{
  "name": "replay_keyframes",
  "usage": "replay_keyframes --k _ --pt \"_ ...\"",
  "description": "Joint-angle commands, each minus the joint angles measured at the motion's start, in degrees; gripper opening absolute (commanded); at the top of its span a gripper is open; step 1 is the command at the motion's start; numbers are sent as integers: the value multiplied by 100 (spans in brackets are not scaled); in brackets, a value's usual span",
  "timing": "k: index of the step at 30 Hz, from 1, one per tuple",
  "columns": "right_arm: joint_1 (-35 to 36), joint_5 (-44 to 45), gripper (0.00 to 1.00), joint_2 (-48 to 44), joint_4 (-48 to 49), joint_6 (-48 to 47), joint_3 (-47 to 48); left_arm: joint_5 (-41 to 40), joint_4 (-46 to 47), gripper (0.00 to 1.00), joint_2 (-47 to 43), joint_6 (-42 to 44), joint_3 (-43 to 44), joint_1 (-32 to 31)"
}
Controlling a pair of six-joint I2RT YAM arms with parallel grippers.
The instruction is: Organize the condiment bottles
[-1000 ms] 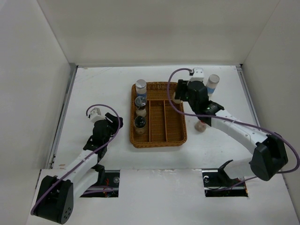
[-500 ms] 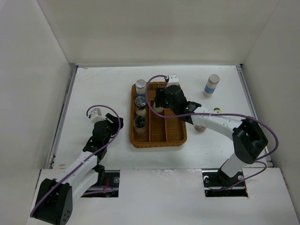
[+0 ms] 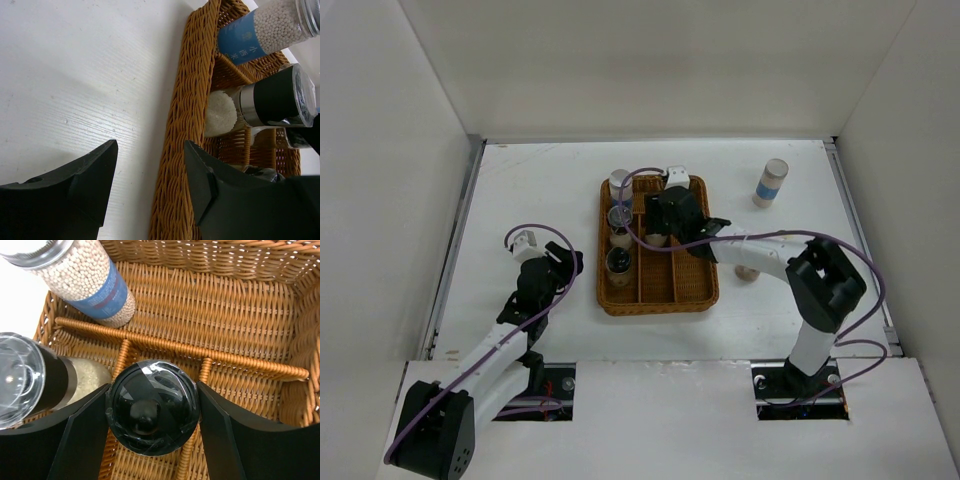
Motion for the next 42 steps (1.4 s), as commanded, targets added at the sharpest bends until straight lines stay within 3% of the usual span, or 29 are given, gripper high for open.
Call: replay_keyframes --k 1,7,13,16,19,22,25,27,31,36,42 --pt "76 238 62 -31 697 21 366 44 219 54 2 91 -77 -1" --pt "103 185 85 -259 618 47 340 44 219 54 -15 73 -86 8" --pt "77 203 85 -1102 539 39 -89 44 262 54 20 56 -24 -18" --pt "-116 273 72 -1804 539 56 -660 44 271 54 -6 47 20 -27" --pt "-380 431 43 -2709 390 65 -1380 44 271 54 -42 29 11 -36" --pt "-652 633 34 -3500 -127 100 -1865 44 324 54 -33 3 -15 -45" --pt "-890 826 40 -4195 -882 144 -2182 44 447 54 28 -24 -24 -71" --pt "-1004 1019 57 -4600 -1419 162 -2366 44 517 54 72 -41 2 -115" --pt "-1022 1590 73 -4900 -1982 389 -2604 9 553 54 116 -59 125 -282" --pt "-1048 1855 75 -4540 -2625 873 -2648 17 561 54 178 -15 213 -458" --pt "-1399 1496 74 -4408 -2380 1163 -2955 43 693 54 213 -41 81 -458"
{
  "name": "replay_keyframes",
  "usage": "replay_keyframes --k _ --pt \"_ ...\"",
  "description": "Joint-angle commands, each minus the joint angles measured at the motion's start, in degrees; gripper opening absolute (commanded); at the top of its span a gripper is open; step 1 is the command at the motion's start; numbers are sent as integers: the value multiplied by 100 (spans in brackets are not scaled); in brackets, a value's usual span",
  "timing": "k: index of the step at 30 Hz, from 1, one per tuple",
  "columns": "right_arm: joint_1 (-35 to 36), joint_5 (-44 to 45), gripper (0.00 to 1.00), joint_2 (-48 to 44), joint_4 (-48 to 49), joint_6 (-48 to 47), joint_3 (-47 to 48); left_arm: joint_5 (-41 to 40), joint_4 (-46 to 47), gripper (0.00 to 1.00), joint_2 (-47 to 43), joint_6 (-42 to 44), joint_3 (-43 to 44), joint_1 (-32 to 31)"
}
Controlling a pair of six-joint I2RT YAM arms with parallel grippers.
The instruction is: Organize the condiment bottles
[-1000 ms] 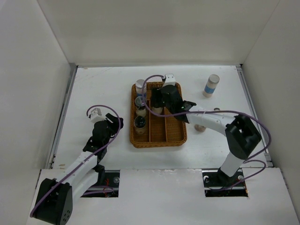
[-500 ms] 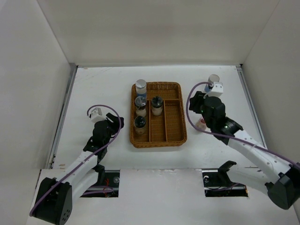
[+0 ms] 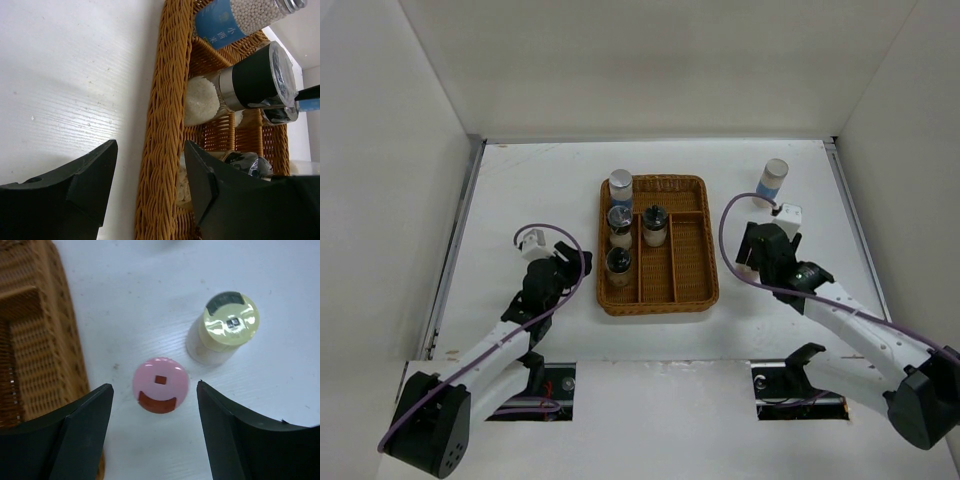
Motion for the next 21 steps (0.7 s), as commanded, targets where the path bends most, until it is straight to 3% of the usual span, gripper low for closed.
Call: replay_keyframes --k 1,8,14,21 --pt "-265 -170 74 46 152 291 -108 44 435 54 75 -26 66 -27" --pt "-600 -725 68 257 776 248 -240 44 558 54 233 -35 -5 -63" --pt "-600 -612 49 407 908 99 -100 44 655 54 383 -35 4 -63" --pt "242 -13 47 -94 987 -306 611 44 664 54 392 -8 48 -28"
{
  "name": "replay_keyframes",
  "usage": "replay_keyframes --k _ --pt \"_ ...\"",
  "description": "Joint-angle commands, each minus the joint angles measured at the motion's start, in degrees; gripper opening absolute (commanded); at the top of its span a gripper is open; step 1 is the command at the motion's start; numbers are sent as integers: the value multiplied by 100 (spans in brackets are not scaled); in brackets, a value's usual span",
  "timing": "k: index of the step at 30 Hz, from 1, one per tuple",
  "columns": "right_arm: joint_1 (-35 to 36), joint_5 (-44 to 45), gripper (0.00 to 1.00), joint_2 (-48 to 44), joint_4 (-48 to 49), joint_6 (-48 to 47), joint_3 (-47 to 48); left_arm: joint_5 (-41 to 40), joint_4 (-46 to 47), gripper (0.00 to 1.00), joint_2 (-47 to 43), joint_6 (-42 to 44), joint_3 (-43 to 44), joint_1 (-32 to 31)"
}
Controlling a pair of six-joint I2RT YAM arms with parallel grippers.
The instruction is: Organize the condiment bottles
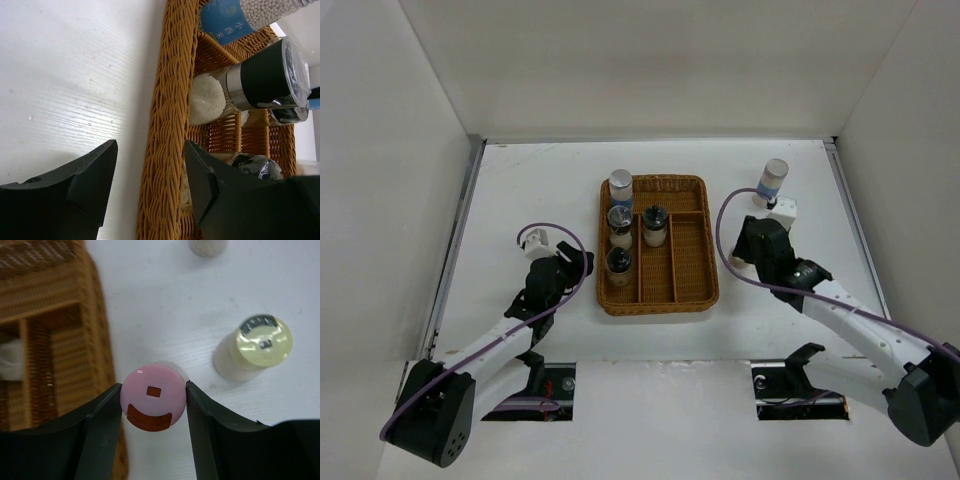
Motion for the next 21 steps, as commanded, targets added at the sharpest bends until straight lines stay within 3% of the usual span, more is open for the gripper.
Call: replay_keyframes --k 1,8,21 --pt "416 315 47 -166 452 -264 769 50 367 54 -25 -17 40 21" --pt "856 -54 47 870 1259 -519 1447 59 332 54 -34 -52 -40 29" --pt "857 -591 49 2786 1990 -704 2036 94 323 54 80 -79 -48 100"
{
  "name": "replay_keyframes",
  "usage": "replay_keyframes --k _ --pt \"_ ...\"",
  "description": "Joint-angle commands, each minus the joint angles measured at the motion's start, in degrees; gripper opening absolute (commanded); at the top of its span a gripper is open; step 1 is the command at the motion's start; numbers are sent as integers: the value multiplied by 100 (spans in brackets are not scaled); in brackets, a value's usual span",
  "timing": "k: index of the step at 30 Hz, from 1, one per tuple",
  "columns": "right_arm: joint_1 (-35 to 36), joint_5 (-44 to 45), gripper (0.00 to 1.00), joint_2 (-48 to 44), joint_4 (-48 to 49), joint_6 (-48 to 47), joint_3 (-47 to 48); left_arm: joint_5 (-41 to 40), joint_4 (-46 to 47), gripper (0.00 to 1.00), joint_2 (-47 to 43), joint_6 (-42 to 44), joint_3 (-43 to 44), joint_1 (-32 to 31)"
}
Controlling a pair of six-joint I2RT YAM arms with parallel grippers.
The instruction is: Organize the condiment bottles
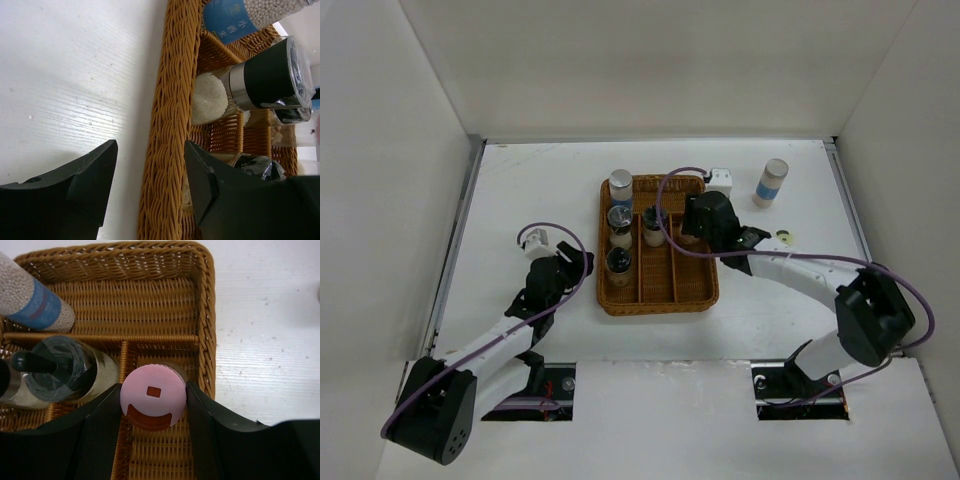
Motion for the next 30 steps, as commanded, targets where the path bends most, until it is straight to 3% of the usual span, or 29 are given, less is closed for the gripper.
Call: replay_keyframes --k 1,6,11,14,20,24,30 --pt "24 -123 49 278 510 -138 351 48 286 54 16 -35 -55 56" --pt "-29 -53 52 507 546 -156 334 57 286 54 69 -17 -29 74" --pt "-38 -79 73 473 502 -147 263 75 303 54 96 -26 -29 82" --pt "-29 -53 81 105 484 -156 141 75 303 54 78 -44 -37 82" --pt "-388 114 78 -1424 406 -112 -474 127 268 54 -71 -17 6 47" --pt "-1099 491 75 -2269 -128 -42 -958 127 268 54 -115 -26 15 -14" --pt "-2243 888 83 -2279 -1247 292 -1178 180 259 54 -291 -35 -72 -137"
